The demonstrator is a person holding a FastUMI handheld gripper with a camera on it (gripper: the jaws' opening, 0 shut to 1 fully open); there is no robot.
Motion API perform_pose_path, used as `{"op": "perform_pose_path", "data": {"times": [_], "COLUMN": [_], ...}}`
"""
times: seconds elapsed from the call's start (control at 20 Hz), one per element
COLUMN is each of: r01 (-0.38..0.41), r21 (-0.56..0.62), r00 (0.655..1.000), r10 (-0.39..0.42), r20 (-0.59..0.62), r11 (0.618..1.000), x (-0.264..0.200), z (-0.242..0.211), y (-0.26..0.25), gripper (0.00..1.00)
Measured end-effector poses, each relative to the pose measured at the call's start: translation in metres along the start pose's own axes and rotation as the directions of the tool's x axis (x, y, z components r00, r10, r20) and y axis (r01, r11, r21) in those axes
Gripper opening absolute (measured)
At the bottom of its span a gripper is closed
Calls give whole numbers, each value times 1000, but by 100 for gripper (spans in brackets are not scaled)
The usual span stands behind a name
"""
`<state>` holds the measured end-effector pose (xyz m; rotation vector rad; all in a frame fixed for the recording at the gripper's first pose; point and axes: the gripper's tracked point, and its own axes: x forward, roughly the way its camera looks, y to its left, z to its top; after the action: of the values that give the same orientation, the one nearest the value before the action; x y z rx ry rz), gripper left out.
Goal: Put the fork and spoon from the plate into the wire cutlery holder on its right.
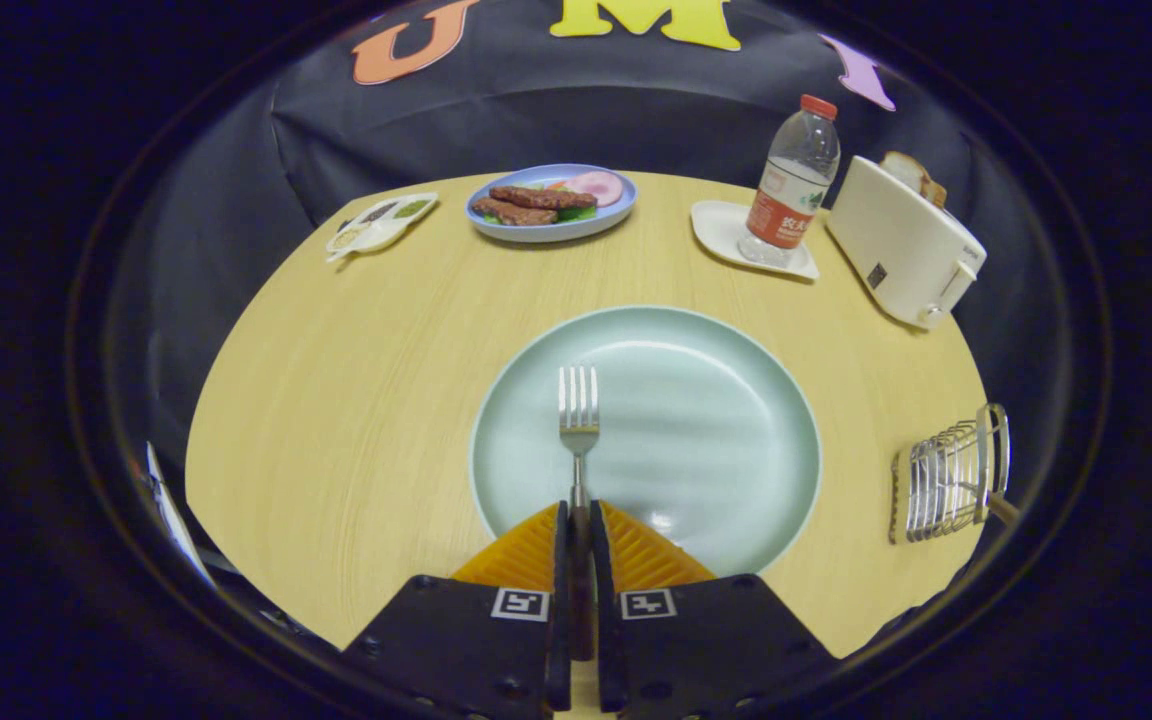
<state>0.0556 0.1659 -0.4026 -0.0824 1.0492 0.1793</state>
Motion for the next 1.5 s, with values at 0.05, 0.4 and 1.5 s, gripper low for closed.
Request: {"op": "perform_pose_path", "data": {"times": [0.05, 0.4, 1.5], "r01": [-14, -93, 9], "r21": [4, -50, 7], "r00": [1000, 995, 999], "r10": [13, 94, -9], "r20": [12, 27, 50], "r11": [1000, 994, 1000], "x": [-6, -33, -190], "z": [2, 6, 31], "y": [0, -22, -245], "gripper": [11, 2, 2]}}
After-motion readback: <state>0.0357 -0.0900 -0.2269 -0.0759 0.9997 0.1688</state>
